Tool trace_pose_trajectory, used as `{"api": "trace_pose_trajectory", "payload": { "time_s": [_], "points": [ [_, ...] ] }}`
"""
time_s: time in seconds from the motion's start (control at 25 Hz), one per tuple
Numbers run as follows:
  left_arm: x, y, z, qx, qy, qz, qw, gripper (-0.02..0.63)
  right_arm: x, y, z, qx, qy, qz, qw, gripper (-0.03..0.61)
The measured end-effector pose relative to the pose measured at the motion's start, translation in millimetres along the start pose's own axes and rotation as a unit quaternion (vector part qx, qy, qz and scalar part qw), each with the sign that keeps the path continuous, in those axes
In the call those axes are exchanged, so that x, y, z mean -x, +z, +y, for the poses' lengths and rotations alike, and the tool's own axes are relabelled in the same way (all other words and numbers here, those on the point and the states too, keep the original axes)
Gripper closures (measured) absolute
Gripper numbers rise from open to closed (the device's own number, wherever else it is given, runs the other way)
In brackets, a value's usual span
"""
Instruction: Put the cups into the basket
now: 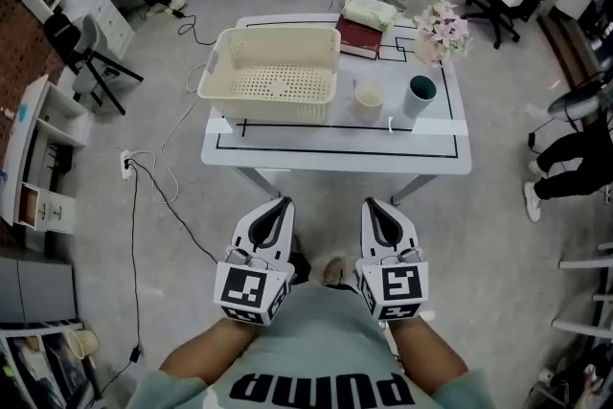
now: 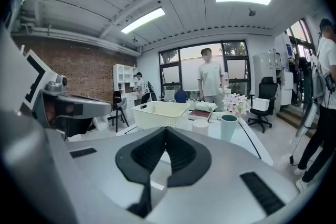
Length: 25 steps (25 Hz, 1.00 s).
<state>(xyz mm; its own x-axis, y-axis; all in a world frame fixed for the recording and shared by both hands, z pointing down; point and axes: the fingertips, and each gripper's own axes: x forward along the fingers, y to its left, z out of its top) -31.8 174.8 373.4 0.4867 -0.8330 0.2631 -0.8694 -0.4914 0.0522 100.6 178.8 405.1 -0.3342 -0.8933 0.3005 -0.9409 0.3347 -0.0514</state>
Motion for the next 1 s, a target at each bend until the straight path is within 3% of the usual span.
{"api": "trace_pose_trajectory", "payload": {
  "time_s": [0.56,1.0],
  "points": [
    [-78.8,19.8,41.6,-0.017,-0.065,0.003,0.9977,0.608,-68.9,10.7,-21.9,-0.010,-0.062,0.021,0.998,0.566],
    [-135.5,36.0,76.4,-0.036,-0.139,-0.004,0.9896,0.609,-126.5,29.2,-32.7,-0.022,-0.112,0.029,0.993,0.566]
  ]
}}
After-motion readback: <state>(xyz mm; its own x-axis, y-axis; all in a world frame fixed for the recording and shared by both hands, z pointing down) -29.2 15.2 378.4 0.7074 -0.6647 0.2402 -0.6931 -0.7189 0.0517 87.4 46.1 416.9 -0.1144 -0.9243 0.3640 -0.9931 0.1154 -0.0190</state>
